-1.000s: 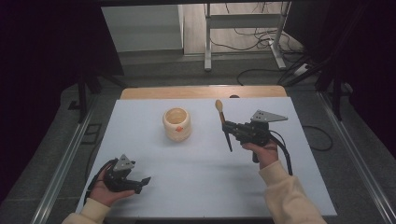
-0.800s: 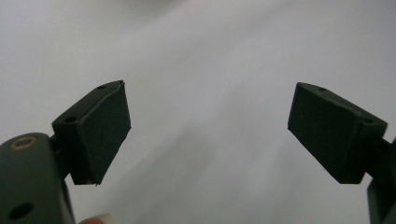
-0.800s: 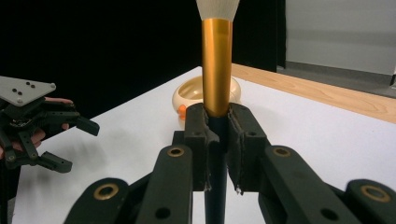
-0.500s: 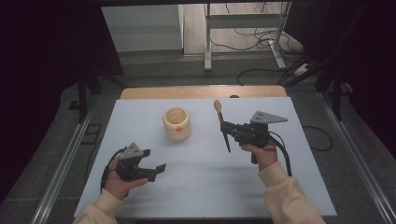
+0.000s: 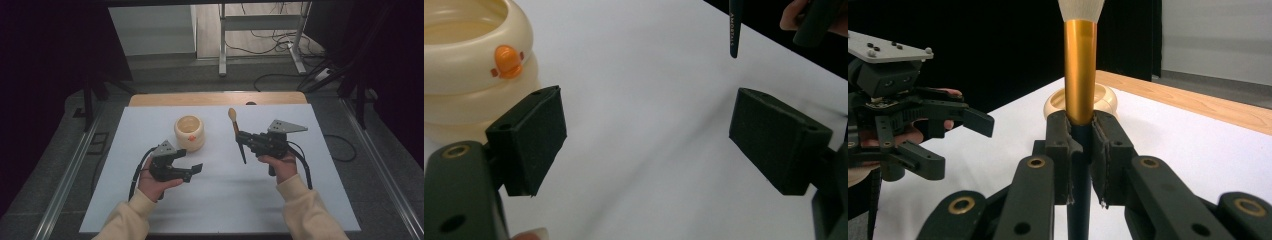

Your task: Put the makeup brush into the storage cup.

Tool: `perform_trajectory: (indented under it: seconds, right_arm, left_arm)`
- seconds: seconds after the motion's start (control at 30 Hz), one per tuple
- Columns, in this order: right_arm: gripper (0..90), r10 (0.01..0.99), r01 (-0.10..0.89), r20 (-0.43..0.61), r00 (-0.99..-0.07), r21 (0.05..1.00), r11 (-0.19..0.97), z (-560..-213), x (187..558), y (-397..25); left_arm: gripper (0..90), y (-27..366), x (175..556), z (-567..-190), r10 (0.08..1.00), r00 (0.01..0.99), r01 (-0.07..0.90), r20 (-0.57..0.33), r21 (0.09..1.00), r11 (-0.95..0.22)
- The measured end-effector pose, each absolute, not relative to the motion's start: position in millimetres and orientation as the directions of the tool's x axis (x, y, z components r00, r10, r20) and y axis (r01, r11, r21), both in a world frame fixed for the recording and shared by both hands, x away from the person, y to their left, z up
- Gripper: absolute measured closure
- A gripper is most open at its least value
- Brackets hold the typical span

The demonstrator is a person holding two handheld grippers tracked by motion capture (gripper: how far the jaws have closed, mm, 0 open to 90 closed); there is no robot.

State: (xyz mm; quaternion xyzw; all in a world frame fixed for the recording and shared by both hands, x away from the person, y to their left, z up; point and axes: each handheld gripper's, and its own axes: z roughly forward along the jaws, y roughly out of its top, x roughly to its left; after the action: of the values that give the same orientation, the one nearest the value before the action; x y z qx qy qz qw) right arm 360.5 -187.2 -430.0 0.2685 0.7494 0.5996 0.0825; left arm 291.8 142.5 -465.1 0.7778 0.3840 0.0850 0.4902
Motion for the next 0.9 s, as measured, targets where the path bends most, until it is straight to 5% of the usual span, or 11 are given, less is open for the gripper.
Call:
perform_trajectory:
  seconds: [0.9]
  right_arm:
    - [79.1, 0.496, 0.302, 0.199, -0.845, 0.944, 0.136, -431.0, 359.9, -185.3]
  left_arm:
    - [19.2, 106.4, 311.6, -465.7, 0.636, 0.710, 0.518, -0.302, 0.836, -0.181]
